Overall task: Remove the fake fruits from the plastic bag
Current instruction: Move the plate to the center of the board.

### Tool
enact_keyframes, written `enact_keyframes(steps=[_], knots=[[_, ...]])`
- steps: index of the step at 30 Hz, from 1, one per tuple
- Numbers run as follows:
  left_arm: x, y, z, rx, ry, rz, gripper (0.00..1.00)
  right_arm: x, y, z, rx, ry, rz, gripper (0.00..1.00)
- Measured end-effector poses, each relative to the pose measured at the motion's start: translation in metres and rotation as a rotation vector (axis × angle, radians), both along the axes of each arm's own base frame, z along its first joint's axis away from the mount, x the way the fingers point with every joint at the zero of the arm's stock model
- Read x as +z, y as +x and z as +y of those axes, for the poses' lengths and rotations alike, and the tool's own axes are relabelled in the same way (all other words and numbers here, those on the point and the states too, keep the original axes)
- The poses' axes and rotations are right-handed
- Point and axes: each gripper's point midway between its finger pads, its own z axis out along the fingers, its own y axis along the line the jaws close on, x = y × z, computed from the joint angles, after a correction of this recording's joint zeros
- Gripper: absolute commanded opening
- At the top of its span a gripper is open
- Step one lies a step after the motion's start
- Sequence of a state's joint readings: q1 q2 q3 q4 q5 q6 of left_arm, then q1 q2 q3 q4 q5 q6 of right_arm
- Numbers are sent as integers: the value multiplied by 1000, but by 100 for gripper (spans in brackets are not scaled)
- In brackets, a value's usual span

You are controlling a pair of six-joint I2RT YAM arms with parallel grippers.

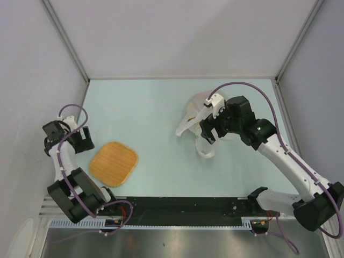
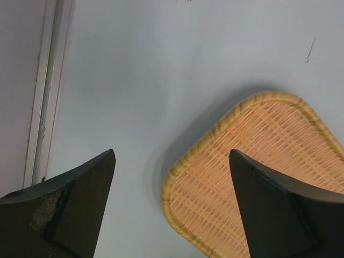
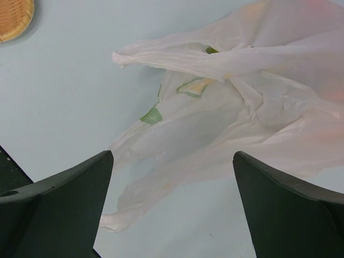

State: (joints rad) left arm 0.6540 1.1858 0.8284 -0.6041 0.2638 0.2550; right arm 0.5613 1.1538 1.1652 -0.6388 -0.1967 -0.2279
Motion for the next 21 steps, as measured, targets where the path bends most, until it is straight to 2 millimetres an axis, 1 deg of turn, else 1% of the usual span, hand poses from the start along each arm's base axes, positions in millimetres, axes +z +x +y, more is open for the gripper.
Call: enact_keyframes(steps=[1, 4, 6, 10, 11, 13, 17, 21], knots=[[-4, 2, 1, -20, 4, 7, 89, 0, 0, 0, 1, 2, 1, 99], [-24, 4, 5, -89, 4, 63, 89, 0, -1, 1, 4, 7, 6, 99], [-37, 4, 3, -159, 0, 95, 88, 0, -2, 2, 5, 11, 11, 99], [-55, 0, -1, -312, -1, 143, 83, -2, -5, 1, 7, 10, 27, 99], [-59, -1, -3, -339, -5, 149, 79, -3, -6, 1, 8, 9, 32, 98], [-68, -3, -9, -407, -34, 168, 77, -4, -7, 1, 9, 10, 41, 99], [-82, -10, -29, -540, -141, 202, 68, -5, -10, 2, 18, 12, 51, 99], [-82, -10, -43, -628, -172, 197, 56, -7, -11, 1, 20, 11, 56, 99]])
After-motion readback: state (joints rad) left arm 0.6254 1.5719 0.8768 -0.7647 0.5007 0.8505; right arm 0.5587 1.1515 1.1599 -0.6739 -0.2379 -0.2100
